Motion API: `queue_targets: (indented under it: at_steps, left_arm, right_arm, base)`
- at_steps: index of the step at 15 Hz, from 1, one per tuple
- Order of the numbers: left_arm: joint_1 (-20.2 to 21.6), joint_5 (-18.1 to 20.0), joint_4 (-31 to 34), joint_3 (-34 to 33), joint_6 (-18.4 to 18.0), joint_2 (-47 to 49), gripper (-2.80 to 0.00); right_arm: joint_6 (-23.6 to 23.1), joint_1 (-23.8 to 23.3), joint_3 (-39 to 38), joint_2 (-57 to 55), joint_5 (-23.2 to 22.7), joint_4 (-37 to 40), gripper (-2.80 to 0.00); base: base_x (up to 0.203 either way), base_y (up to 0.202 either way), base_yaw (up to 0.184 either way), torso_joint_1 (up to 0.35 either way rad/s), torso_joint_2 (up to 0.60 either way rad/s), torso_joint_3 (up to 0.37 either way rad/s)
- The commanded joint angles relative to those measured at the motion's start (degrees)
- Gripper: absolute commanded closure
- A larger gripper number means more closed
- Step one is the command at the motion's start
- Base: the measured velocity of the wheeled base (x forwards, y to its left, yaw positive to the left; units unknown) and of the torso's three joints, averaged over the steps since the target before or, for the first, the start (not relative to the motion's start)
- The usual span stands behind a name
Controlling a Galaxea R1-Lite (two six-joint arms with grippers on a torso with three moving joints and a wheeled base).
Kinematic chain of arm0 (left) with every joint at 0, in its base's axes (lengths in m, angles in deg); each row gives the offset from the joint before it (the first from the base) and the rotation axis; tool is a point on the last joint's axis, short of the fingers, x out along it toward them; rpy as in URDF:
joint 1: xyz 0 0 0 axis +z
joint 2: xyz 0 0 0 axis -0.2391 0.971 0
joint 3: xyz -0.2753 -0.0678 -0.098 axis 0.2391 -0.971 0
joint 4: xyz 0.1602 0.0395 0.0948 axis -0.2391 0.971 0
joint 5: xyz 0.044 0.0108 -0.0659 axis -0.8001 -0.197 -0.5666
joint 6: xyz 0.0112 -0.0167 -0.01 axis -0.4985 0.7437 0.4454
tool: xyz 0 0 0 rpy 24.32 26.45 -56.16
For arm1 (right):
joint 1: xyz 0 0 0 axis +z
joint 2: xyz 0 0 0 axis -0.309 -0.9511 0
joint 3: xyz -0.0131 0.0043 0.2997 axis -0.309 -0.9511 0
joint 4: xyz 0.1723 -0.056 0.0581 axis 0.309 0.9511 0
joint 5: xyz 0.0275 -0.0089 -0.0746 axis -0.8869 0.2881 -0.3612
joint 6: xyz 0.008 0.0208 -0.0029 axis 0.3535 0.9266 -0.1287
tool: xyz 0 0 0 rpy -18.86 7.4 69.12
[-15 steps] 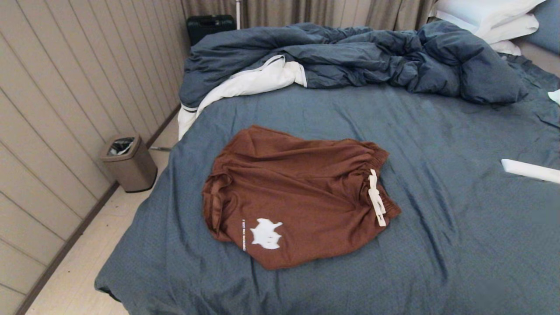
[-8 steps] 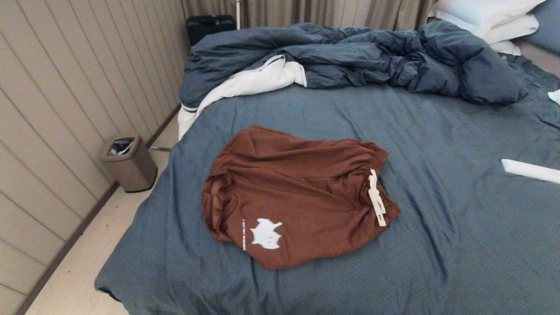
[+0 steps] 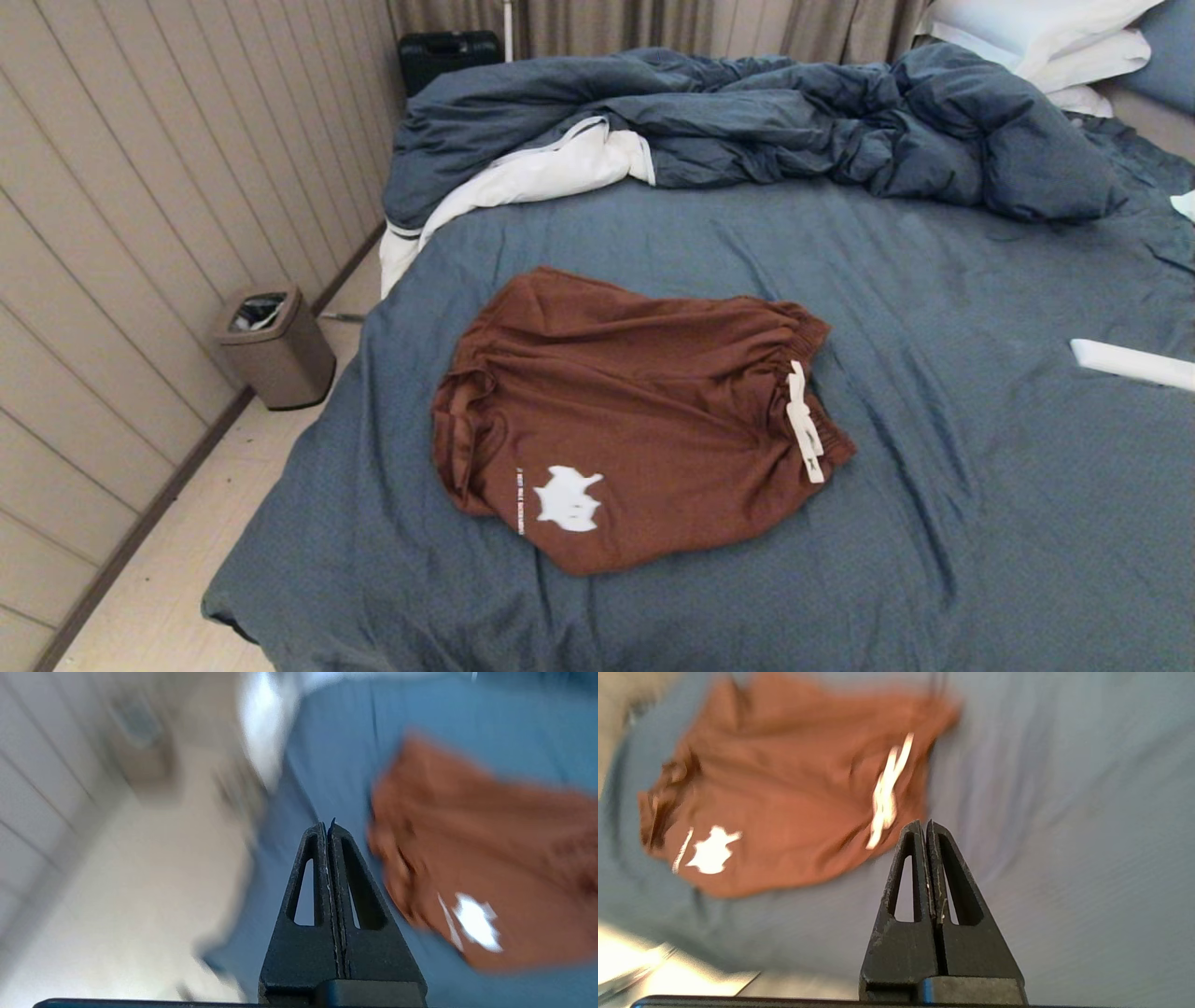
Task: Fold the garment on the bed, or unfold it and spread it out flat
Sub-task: Fold the brown shorts
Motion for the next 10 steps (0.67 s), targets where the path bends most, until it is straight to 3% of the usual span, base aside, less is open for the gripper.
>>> queue_targets:
  at_steps: [1, 4, 7, 8, 9, 10]
  left_arm:
    - [-0.55, 5.05, 5.67, 5.17, 2.91, 18.58, 0.00]
    - [-4.38, 15.51, 12.14, 4.28, 5.71, 30.33, 0.00]
    - [-13.28, 18.24, 13.57, 1.38, 6.86, 35.36, 0.00]
    - [-16.35, 18.37, 13.59, 1.00, 7.79, 36.01, -2.80]
    - [-19.51, 18.37, 13.48, 0.98, 9.24, 36.56, -2.80]
    - [-22.27, 18.33, 13.31, 1.45, 10.79, 37.34, -2.80]
  right_arm:
    - [5.81, 0.38, 4.03, -20.52, -1.81, 1.87, 0.00]
    - [11.03, -0.36, 4.98, -34.87, -7.79, 3.79, 0.00]
    - [12.54, -0.45, 5.22, -41.15, -10.82, 4.16, 0.00]
    - [12.12, -0.19, 5.05, -41.24, -10.84, 3.45, -0.88]
    - [11.74, -0.05, 4.57, -41.47, -10.96, 3.00, -2.80]
    - [10.95, -0.01, 4.07, -41.85, -11.74, 2.30, -2.80]
  base:
    - [0.000, 0.000, 0.000, 0.000, 0.00, 0.000]
    - [0.000, 0.000, 0.000, 0.000, 0.00, 0.000]
    - [0.000, 0.000, 0.000, 0.000, 0.00, 0.000]
    - [0.000, 0.000, 0.000, 0.000, 0.00, 0.000]
    - [0.000, 0.000, 0.000, 0.000, 0.00, 0.000]
    - [0.000, 0.000, 0.000, 0.000, 0.00, 0.000]
